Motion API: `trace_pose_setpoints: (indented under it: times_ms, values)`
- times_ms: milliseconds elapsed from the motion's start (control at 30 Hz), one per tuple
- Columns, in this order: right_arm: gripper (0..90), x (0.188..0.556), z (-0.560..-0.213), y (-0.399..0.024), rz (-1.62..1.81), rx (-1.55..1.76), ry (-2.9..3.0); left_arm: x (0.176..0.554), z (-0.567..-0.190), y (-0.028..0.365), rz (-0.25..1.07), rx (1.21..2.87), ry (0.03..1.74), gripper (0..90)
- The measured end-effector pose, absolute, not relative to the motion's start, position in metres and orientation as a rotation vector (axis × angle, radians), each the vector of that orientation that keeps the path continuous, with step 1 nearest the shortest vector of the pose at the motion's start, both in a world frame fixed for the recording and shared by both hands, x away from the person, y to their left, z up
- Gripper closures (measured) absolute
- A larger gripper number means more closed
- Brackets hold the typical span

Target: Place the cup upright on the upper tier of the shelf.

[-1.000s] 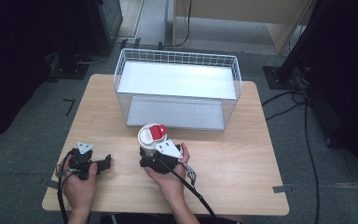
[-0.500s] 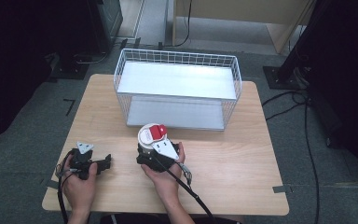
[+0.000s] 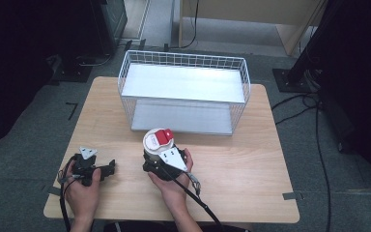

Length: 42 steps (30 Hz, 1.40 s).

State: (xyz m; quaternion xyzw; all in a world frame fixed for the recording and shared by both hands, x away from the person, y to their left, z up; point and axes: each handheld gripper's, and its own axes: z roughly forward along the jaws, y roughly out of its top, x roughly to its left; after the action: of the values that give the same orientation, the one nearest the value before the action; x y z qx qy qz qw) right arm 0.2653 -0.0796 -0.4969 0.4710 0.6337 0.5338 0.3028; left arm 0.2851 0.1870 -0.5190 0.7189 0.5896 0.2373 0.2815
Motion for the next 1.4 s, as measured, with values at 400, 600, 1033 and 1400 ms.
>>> trace_pose_setpoints:
  times_ms: [400,600,1033,1400]
  values:
    - [11.7,0.259,-0.480,-0.086,1.489,1.220,1.623,0.285,-0.519,0.187,0.636,1.923,1.581,0.0]
    - [11.7,0.258,-0.468,-0.089,1.504,1.195,1.592,0.285,-0.519,0.187,0.638,1.923,1.581,0.0]
    - [11.8,0.259,-0.434,-0.098,1.557,1.134,1.507,0.285,-0.519,0.187,0.636,1.924,1.581,0.0]
    - [11.9,0.269,-0.397,-0.107,1.558,1.084,1.447,0.285,-0.519,0.187,0.637,1.924,1.580,0.0]
